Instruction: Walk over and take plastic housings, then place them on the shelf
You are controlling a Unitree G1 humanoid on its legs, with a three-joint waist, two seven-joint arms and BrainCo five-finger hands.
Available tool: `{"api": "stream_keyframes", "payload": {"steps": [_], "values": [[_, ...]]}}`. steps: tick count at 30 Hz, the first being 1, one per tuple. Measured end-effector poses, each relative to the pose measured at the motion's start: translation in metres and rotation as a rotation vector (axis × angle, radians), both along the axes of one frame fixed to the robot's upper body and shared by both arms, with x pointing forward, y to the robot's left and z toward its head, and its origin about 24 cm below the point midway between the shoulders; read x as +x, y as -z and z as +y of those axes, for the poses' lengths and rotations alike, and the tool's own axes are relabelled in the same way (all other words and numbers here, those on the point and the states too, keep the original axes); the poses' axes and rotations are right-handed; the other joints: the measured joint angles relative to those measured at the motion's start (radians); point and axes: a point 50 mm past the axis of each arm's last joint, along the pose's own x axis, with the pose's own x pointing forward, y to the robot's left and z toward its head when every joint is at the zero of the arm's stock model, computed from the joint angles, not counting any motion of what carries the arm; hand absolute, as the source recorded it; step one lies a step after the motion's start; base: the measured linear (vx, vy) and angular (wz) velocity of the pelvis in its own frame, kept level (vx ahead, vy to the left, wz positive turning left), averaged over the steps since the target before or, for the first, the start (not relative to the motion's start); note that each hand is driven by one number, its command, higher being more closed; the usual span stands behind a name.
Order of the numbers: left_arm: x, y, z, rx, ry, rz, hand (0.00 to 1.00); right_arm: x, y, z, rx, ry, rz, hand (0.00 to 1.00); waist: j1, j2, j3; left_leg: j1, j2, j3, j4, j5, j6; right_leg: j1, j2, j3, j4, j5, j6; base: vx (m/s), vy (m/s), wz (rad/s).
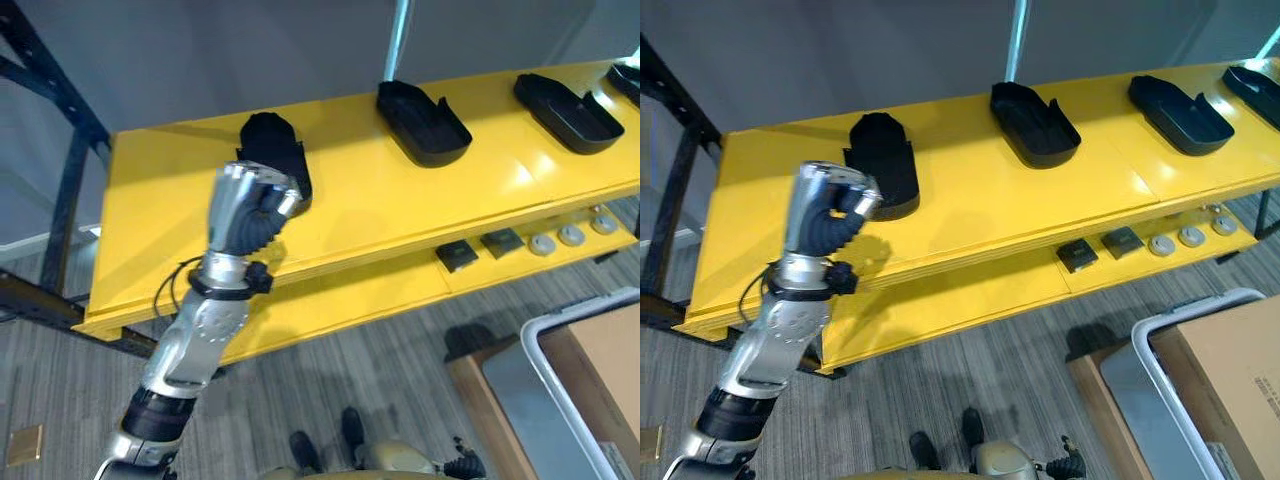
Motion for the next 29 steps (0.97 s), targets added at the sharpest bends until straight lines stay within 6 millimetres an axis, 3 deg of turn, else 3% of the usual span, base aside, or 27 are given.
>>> {"api": "stream_keyframes", "payload": {"steps": [2, 4, 7, 8, 9, 10, 12, 13, 16, 19, 24, 29], "values": [[-0.004, 0.016, 0.015, -0.06, -0.063, 0.057, 1.0, -0.002, 0.0, 0.0, 0.001, 0.014, 0.003, 0.0, 0.014, -0.005, -0.005, 0.002, 0.001, -0.015, 0.0, 0.005, 0.004, 0.01, 0.0, -0.025, 0.0, -0.004, 0.001, -0.01, -0.004, 0.4], [-0.01, 0.054, 0.04, -0.171, -0.169, 0.21, 1.0, 0.002, 0.0, 0.003, 0.01, 0.041, -0.009, 0.0, 0.034, -0.014, -0.016, 0.011, 0.003, -0.037, 0.0, 0.009, 0.009, 0.027, 0.0, -0.049, 0.0, -0.005, 0.002, 0.0, 0.002, 0.33], [-0.023, 0.096, 0.06, -0.311, -0.274, 0.353, 1.0, 0.009, -0.001, 0.005, 0.005, 0.04, -0.028, 0.0, 0.06, -0.026, -0.026, 0.016, 0.003, -0.044, 0.0, 0.009, 0.009, 0.035, -0.001, -0.053, 0.0, -0.009, 0.007, -0.01, 0.013, 0.12], [-0.031, 0.119, 0.065, -0.373, -0.315, 0.44, 1.0, 0.012, -0.001, 0.007, 0.009, 0.04, -0.036, 0.0, 0.065, -0.033, -0.031, 0.018, 0.002, -0.045, 0.0, 0.009, 0.009, 0.038, -0.002, -0.057, 0.0, -0.011, 0.01, -0.02, 0.028, 0.11], [-0.042, 0.143, 0.068, -0.433, -0.355, 0.536, 0.0, 0.015, -0.001, 0.01, 0.014, 0.039, -0.049, 0.0, 0.066, -0.04, -0.038, 0.017, 0.001, -0.045, 0.0, 0.006, 0.005, 0.04, -0.004, -0.064, 0.0, -0.014, 0.014, -0.02, 0.026, 0.13], [-0.048, 0.155, 0.069, -0.461, -0.375, 0.585, 0.0, 0.016, -0.002, 0.011, 0.016, 0.04, -0.054, 0.0, 0.067, -0.043, -0.041, 0.018, 0.0, -0.046, 0.0, 0.006, 0.005, 0.042, -0.006, -0.067, 0.0, -0.019, 0.022, -0.02, 0.029, 0.1], [-0.074, 0.205, 0.067, -0.568, -0.452, 0.804, 0.0, 0.021, -0.003, 0.015, 0.024, 0.042, -0.075, 0.0, 0.073, -0.051, -0.049, 0.02, -0.001, -0.036, 0.0, 0.002, 0.009, 0.045, -0.009, -0.069, 0.0, -0.021, 0.023, -0.01, 0.016, -0.03], [-0.08, 0.216, 0.064, -0.603, -0.461, 0.846, 0.0, 0.022, -0.004, 0.015, 0.023, 0.043, -0.078, 0.0, 0.076, -0.052, -0.049, 0.019, -0.001, -0.03, 0.0, -0.001, 0.012, 0.048, -0.009, -0.068, 0.0, -0.021, 0.024, -0.04, 0.039, -0.09], [-0.112, 0.27, 0.043, -0.78, -0.49, 1.077, 0.0, 0.025, -0.005, 0.019, 0.021, 0.054, -0.086, 0.0, 0.087, -0.054, -0.056, 0.04, -0.001, 0.013, 0.0, -0.022, 0.028, 0.064, -0.015, -0.063, 0.0, -0.03, 0.024, -0.03, 0.048, -0.1], [-0.134, 0.304, 0.02, -0.901, -0.463, 1.257, 0.0, 0.028, -0.006, 0.02, 0.025, 0.057, -0.099, 0.0, 0.089, -0.055, -0.058, 0.045, 0.0, 0.048, 0.0, -0.03, 0.026, 0.066, -0.021, -0.069, 0.002, -0.039, 0.03, 0.0, 0.04, -0.06], [-0.15, 0.327, -0.002, -0.991, -0.382, 1.408, 0.0, 0.026, -0.006, 0.016, 0.025, 0.105, -0.1, 0.0, 0.088, -0.051, -0.061, 0.05, -0.002, 0.053, 0.001, -0.036, 0.02, 0.064, -0.023, -0.065, 0.012, -0.047, 0.029, 0.04, 0.024, -0.04], [-0.156, 0.337, -0.016, -1.023, -0.303, 1.502, 0.0, 0.028, -0.007, 0.012, 0.026, 0.142, -0.105, 0.0, 0.088, -0.021, -0.077, 0.072, -0.001, 0.053, 0.007, -0.037, 0.017, 0.076, -0.021, -0.052, 0.011, -0.053, 0.029, 0.08, -0.004, -0.04]]}}
